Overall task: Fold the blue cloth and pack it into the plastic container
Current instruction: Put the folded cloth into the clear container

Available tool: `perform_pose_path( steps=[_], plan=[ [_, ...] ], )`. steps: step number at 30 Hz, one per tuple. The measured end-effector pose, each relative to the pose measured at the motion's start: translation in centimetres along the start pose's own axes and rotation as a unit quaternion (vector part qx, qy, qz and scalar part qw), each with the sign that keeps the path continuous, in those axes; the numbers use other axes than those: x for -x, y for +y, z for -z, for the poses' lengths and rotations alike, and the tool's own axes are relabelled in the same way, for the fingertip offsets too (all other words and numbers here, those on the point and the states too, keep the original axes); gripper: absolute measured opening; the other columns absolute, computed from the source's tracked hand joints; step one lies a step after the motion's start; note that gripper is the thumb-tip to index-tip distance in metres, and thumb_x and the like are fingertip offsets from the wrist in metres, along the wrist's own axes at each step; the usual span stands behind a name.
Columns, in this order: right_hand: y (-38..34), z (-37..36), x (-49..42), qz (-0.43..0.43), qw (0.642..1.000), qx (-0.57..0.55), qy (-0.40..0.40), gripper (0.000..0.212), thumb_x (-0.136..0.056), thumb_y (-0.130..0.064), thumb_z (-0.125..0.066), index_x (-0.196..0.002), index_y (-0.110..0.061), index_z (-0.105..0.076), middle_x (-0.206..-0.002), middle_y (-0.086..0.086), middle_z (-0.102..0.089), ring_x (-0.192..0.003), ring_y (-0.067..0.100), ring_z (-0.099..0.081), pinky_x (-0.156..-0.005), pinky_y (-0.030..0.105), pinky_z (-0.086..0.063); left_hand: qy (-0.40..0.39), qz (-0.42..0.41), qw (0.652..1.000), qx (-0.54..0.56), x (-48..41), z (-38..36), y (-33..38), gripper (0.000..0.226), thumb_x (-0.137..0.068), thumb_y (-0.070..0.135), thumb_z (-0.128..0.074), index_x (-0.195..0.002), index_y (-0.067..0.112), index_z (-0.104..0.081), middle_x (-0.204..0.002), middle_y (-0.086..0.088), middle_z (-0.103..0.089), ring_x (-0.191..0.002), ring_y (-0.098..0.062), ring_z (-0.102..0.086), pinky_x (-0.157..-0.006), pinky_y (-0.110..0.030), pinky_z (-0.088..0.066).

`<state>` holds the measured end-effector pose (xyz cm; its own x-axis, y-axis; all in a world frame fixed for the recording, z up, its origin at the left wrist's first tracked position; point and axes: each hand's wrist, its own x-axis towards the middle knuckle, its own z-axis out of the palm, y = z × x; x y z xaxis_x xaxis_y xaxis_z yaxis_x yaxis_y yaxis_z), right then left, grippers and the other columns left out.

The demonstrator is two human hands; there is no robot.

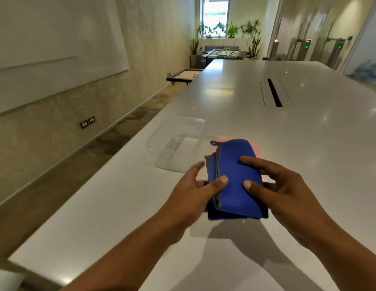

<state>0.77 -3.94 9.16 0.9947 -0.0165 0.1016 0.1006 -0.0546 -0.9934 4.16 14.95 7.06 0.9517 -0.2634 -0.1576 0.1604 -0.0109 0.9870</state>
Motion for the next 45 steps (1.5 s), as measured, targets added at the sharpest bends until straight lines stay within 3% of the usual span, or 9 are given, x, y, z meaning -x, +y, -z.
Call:
perform_pose_path(
  steps=[4, 8, 13, 22, 28, 32, 36, 40, 45],
  plan=[
    [-0.8, -3.9, -4.3, 0.007, 0.999, 0.025, 0.02, 0.037, -0.086, -0.01, -0.07, -0.115, -0.033, -0.07, -0.122, -0.007, -0.065, -0.089, 0.021, -0.075, -0.077, 0.041, -0.061, 0.065, -0.063, 0.994, -0.062, -3.2, 5.2, 3.0, 0.081, -0.074, 0.024, -0.081, -0.141, 0.037, -0.038, -0.118, -0.005, -0.065, -0.096, -0.022, -0.071, -0.085, -0.045, -0.057],
    [-1.8, -6.3, -9.6, -0.026, 0.999, 0.04, -0.023, 0.042, -0.089, -0.005, -0.065, -0.124, -0.028, -0.065, -0.125, -0.003, -0.064, -0.1, 0.019, -0.071, -0.084, 0.036, -0.059, 0.088, -0.12, 0.981, -0.127, -6.2, 8.9, 5.9, 0.053, -0.079, 0.007, -0.075, -0.122, 0.03, -0.058, -0.122, 0.0, -0.063, -0.088, -0.019, -0.072, -0.072, -0.028, -0.059],
    [-2.7, -8.5, -16.4, -0.035, 0.979, 0.192, -0.061, 0.045, -0.086, -0.005, -0.061, -0.127, -0.023, -0.064, -0.122, 0.0, -0.066, -0.105, 0.018, -0.064, -0.095, 0.038, -0.053, 0.096, -0.088, 0.951, -0.281, -10.5, 12.2, 8.5, 0.036, -0.082, 0.007, -0.07, -0.11, 0.028, -0.07, -0.111, -0.001, -0.067, -0.086, -0.023, -0.07, -0.073, -0.029, -0.057],
    [-1.5, -11.3, -24.2, -0.04, 0.828, 0.532, -0.172, 0.046, -0.086, -0.02, -0.047, -0.128, -0.034, -0.062, -0.135, -0.013, -0.059, -0.125, 0.019, -0.051, -0.105, 0.042, -0.039, 0.011, -0.019, 0.819, -0.574, -17.5, 13.6, 8.6, 0.043, -0.084, 0.005, -0.063, -0.125, 0.017, -0.064, -0.117, -0.006, -0.065, -0.089, -0.021, -0.058, -0.072, -0.025, -0.046],
    [-0.1, -12.2, -25.4, -0.049, 0.72, 0.646, -0.249, 0.038, -0.087, -0.024, -0.047, -0.118, -0.031, -0.068, -0.117, -0.006, -0.069, -0.106, 0.022, -0.059, -0.088, 0.04, -0.042, -0.039, 0.022, 0.747, -0.663, -19.4, 12.8, 6.8, 0.041, -0.082, 0.006, -0.068, -0.123, 0.01, -0.061, -0.103, -0.008, -0.065, -0.086, -0.024, -0.06, -0.077, -0.03, -0.049],
    [1.2, -12.7, -25.7, -0.052, 0.689, 0.677, -0.255, 0.03, -0.088, -0.032, -0.052, -0.111, -0.023, -0.068, -0.1, 0.0, -0.069, -0.093, 0.022, -0.058, -0.079, 0.038, -0.033, -0.048, 0.043, 0.712, -0.699, -20.1, 12.0, 6.1, 0.043, -0.082, 0.012, -0.069, -0.123, 0.013, -0.056, -0.093, -0.007, -0.054, -0.08, -0.021, -0.052, -0.076, -0.03, -0.041],
    [1.5, -12.8, -25.6, -0.028, 0.688, 0.683, -0.246, 0.033, -0.084, -0.048, -0.062, -0.107, -0.024, -0.068, -0.095, -0.001, -0.068, -0.089, 0.019, -0.055, -0.066, 0.028, -0.026, -0.033, 0.071, 0.686, -0.724, -20.1, 11.5, 5.7, 0.038, -0.088, 0.024, -0.065, -0.123, 0.015, -0.055, -0.09, -0.004, -0.053, -0.081, -0.018, -0.05, -0.078, -0.029, -0.039],
    [1.9, -12.9, -25.5, -0.033, 0.665, 0.709, -0.231, 0.029, -0.08, -0.053, -0.065, -0.096, -0.028, -0.061, -0.081, -0.004, -0.059, -0.09, 0.02, -0.054, -0.087, 0.04, -0.023, -0.036, 0.098, 0.675, -0.73, -19.9, 11.1, 5.5, 0.035, -0.093, 0.03, -0.057, -0.124, 0.015, -0.053, -0.071, -0.002, -0.043, -0.082, -0.017, -0.045, -0.08, -0.026, -0.035],
    [1.9, -12.5, -25.2, -0.041, 0.614, 0.744, -0.261, 0.021, -0.084, -0.051, -0.057, -0.092, -0.032, -0.059, -0.081, -0.005, -0.055, -0.089, 0.02, -0.052, -0.094, 0.047, -0.023, -0.056, 0.097, 0.713, -0.692, -19.8, 11.2, 4.9, 0.038, -0.091, 0.029, -0.061, -0.126, 0.014, -0.054, -0.096, -0.004, -0.05, -0.085, -0.017, -0.047, -0.081, -0.026, -0.036]
  ],
)
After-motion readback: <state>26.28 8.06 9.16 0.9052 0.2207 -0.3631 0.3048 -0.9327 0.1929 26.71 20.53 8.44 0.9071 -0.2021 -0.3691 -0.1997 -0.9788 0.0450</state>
